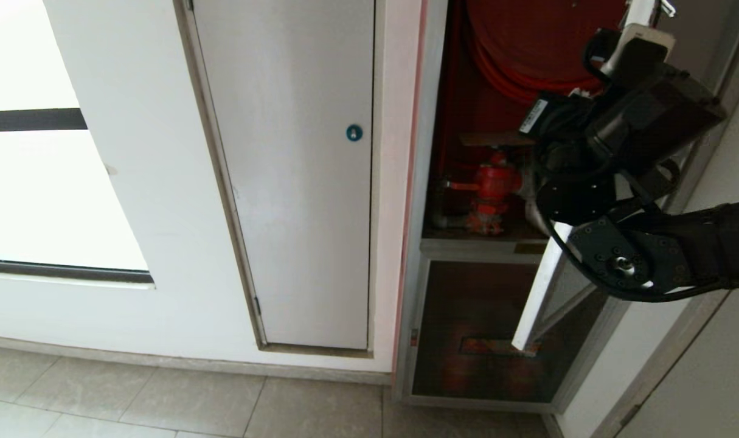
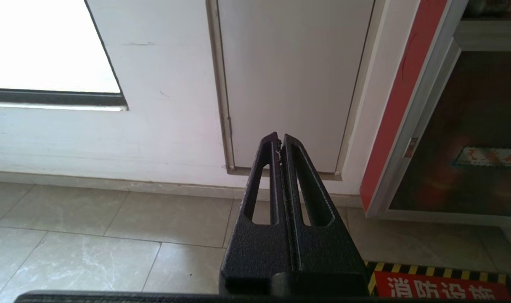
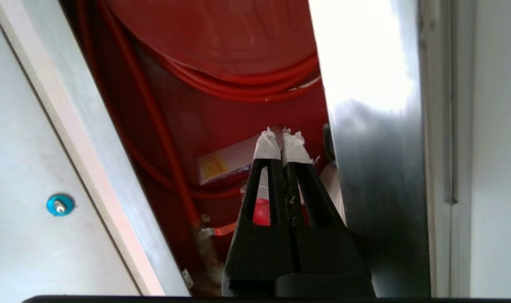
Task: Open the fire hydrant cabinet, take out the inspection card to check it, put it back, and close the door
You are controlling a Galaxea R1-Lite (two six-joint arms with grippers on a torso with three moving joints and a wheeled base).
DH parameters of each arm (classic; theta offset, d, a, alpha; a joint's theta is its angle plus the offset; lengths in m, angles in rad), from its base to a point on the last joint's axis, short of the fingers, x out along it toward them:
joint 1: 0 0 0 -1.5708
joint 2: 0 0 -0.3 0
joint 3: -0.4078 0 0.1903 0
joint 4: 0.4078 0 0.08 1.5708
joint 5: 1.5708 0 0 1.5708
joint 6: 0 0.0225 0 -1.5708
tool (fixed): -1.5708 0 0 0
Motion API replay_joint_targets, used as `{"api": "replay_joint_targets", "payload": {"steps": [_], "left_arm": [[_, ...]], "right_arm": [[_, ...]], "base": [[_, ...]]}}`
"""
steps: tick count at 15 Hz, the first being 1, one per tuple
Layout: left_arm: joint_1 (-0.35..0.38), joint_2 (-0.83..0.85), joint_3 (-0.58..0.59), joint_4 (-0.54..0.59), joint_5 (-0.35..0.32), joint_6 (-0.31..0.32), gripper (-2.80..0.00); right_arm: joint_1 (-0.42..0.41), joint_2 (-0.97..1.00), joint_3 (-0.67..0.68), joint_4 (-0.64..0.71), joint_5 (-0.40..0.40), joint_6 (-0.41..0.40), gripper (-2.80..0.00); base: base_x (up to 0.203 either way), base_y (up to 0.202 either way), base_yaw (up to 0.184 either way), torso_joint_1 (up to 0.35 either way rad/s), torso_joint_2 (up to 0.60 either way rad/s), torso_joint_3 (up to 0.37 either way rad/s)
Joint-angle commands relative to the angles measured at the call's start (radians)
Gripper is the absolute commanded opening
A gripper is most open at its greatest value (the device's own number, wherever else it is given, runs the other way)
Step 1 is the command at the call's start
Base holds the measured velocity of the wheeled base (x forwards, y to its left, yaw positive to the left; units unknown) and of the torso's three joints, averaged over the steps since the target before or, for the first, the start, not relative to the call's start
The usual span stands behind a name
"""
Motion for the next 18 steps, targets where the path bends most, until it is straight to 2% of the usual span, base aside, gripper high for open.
{"api": "replay_joint_targets", "payload": {"steps": [1,11,14,18], "left_arm": [[-0.001,0.001,0.0,0.0,0.001,0.001,-2.8],[-0.001,0.001,0.0,-0.001,0.001,0.0,-2.8],[-0.001,0.001,0.0,-0.001,0.001,0.0,-2.8],[-0.001,0.001,0.0,0.0,0.001,0.0,-2.8]], "right_arm": [[-0.002,-0.067,0.036,-0.007,-0.006,-0.001,-2.8],[-0.002,-0.455,0.354,0.01,-0.026,-0.007,-2.8],[-0.009,-0.582,0.429,0.105,-0.01,-0.008,-2.8],[-0.095,-0.695,0.462,0.185,0.012,-0.008,-2.8]], "base": [[0.0,0.0,0.0,0.0,0.0,0.0],[0.0,0.0,0.0,0.0,0.0,0.0],[0.0,0.0,0.0,0.0,0.0,0.0],[0.0,0.0,0.0,0.0,0.0,0.0]]}}
